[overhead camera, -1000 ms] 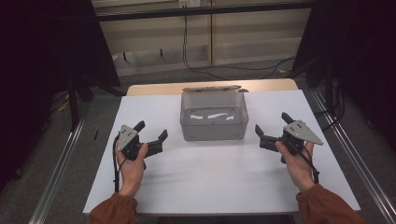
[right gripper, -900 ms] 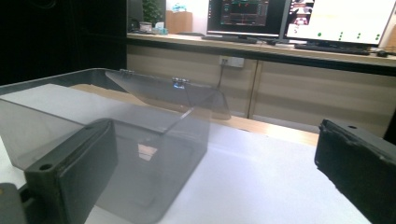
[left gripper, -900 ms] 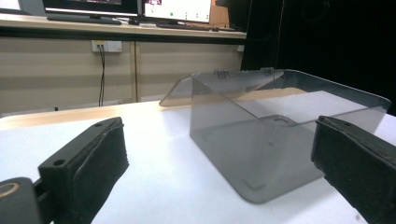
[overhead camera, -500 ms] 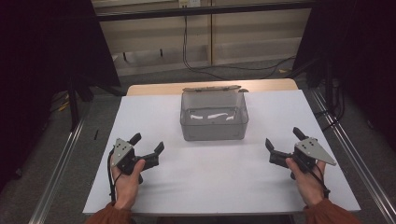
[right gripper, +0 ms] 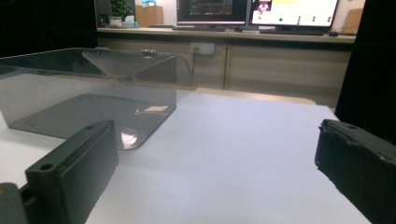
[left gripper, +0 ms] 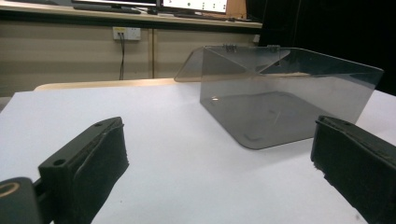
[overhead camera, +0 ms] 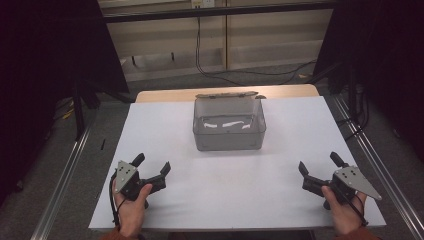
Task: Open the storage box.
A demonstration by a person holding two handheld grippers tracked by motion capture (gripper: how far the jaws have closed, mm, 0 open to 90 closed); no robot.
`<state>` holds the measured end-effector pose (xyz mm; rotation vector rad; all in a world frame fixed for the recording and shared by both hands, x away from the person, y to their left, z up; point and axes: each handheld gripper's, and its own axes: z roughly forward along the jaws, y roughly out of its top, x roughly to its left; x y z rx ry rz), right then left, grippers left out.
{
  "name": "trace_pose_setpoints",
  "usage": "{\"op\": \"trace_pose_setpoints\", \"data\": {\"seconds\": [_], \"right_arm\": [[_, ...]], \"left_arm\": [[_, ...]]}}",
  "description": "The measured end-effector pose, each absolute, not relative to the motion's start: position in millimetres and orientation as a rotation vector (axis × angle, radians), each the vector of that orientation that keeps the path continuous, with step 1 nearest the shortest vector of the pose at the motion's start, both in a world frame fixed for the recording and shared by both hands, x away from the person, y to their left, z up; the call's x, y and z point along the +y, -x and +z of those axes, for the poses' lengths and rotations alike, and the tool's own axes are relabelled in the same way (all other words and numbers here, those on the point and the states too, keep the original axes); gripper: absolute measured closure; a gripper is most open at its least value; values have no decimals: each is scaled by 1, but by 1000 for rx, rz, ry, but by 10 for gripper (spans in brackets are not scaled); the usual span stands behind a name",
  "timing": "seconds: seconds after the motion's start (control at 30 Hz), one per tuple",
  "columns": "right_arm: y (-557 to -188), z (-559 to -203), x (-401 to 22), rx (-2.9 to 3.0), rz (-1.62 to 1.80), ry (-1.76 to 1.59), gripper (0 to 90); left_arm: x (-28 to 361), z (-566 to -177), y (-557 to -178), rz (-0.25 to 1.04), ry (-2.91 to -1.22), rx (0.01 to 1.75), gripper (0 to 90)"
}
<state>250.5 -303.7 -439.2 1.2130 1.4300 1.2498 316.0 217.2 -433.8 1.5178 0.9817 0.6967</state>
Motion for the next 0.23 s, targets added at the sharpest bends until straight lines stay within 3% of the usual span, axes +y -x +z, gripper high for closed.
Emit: {"op": "trace_pose_setpoints", "data": {"seconds": [0.23], "right_arm": [[-258, -440, -300, 1431, 1262, -1208, 0]], "left_arm": [[219, -434, -318, 682, -1492, 987, 21]]}}
